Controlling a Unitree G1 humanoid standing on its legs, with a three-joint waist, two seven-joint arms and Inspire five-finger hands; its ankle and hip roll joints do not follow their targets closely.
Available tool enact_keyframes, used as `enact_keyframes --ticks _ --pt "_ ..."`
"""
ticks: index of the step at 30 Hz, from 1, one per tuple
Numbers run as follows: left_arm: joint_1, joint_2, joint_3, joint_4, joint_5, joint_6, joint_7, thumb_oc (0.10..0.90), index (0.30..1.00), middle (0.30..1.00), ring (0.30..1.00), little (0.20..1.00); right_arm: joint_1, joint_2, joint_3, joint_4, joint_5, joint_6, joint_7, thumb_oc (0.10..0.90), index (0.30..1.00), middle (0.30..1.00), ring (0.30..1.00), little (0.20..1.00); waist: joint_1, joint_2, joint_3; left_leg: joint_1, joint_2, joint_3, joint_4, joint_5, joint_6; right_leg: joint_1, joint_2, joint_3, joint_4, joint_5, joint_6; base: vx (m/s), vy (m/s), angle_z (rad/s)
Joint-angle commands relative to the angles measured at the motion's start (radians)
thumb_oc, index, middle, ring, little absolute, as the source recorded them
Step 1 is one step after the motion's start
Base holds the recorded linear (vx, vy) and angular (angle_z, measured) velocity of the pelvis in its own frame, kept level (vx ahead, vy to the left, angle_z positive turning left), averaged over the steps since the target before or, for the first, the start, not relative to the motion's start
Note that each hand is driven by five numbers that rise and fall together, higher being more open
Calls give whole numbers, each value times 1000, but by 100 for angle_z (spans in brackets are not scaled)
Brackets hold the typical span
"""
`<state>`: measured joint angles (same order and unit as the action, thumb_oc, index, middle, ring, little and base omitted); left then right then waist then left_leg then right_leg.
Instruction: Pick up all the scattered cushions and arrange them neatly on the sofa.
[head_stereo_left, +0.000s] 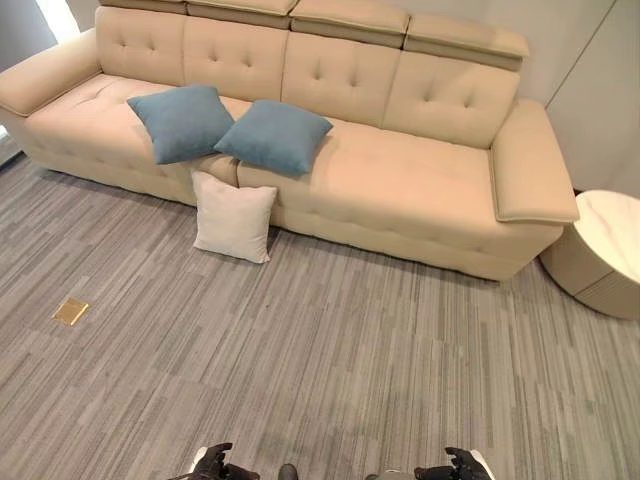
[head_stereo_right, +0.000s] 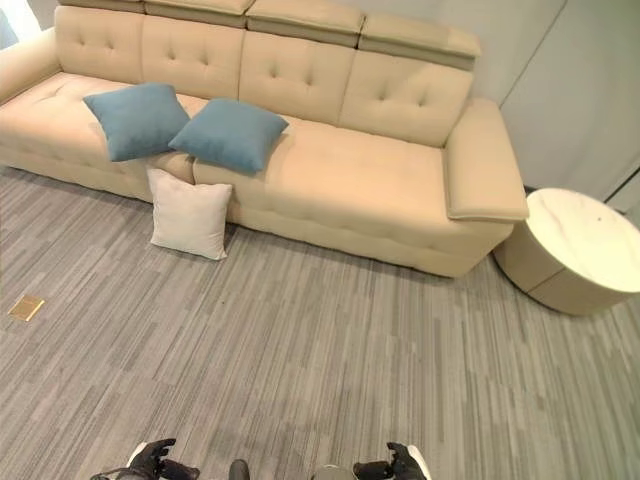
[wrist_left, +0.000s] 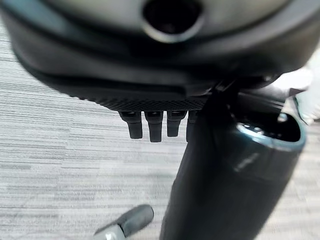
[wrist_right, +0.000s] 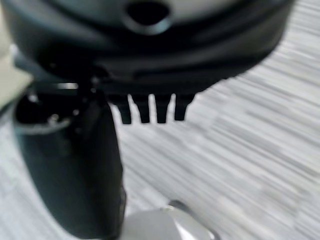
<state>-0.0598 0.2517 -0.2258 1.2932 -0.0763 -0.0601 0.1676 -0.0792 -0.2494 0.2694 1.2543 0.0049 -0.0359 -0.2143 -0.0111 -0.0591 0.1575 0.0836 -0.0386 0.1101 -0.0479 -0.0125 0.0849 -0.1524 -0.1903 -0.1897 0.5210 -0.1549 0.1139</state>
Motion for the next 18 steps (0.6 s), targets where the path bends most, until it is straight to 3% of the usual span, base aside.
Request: enact_keyframes --ticks 1,5,8,10,12,14,15,18 --pt "-13 2 16 0 15 -18 16 800 900 900 900 900 -21 -27 28 -9 -4 -12 -9 800 900 900 900 900 9 -1 4 -25 -11 -84 68 -105 -10 33 129 84 -207 80 -10 219 -6 56" --pt "-19 -4 16 10 3 -18 14 800 900 900 900 900 -17 -32 29 0 2 -10 -10 800 900 900 900 900 -13 -10 17 7 -33 -146 68 -126 -16 -44 177 90 -299 129 -16 199 -53 47" --pt "-15 -8 16 14 14 -20 7 800 900 900 900 900 3 -36 23 5 4 -12 -8 800 900 900 900 900 -25 -17 13 33 -50 -177 94 -162 -23 -16 187 94 -338 126 -31 188 -77 72" --pt "-9 -17 16 21 11 -19 3 800 900 900 900 900 16 -33 14 13 11 -19 -7 800 900 900 900 900 -32 -14 -7 37 -37 -176 141 -173 -54 15 199 99 -350 106 -56 266 -146 73" --pt "-7 -22 11 17 10 -18 0 800 900 900 900 900 19 -32 14 15 18 -24 -6 800 900 900 900 900 -33 -16 -6 6 -25 -150 231 -162 -84 55 195 83 -374 96 -67 182 -139 51" --pt "-16 -27 1 4 8 -16 -1 800 900 900 900 900 12 -36 14 10 29 -27 -7 800 900 900 900 900 -31 -24 16 -91 -8 -112 415 -111 -116 93 187 76 -390 88 -83 84 -130 41" --pt "-26 -29 -11 -10 0 -15 4 800 900 900 900 900 4 -42 14 7 41 -26 -10 800 900 900 900 900 -29 -32 38 -162 25 -52 528 -79 -120 122 179 63 -400 73 -105 42 -93 9" --pt "-28 -28 -16 -14 -5 -13 4 800 900 900 900 900 4 -44 13 12 48 -22 -12 800 900 900 900 900 -25 -37 39 -214 51 -11 550 -86 -108 146 169 51 -411 58 -110 109 -58 13"
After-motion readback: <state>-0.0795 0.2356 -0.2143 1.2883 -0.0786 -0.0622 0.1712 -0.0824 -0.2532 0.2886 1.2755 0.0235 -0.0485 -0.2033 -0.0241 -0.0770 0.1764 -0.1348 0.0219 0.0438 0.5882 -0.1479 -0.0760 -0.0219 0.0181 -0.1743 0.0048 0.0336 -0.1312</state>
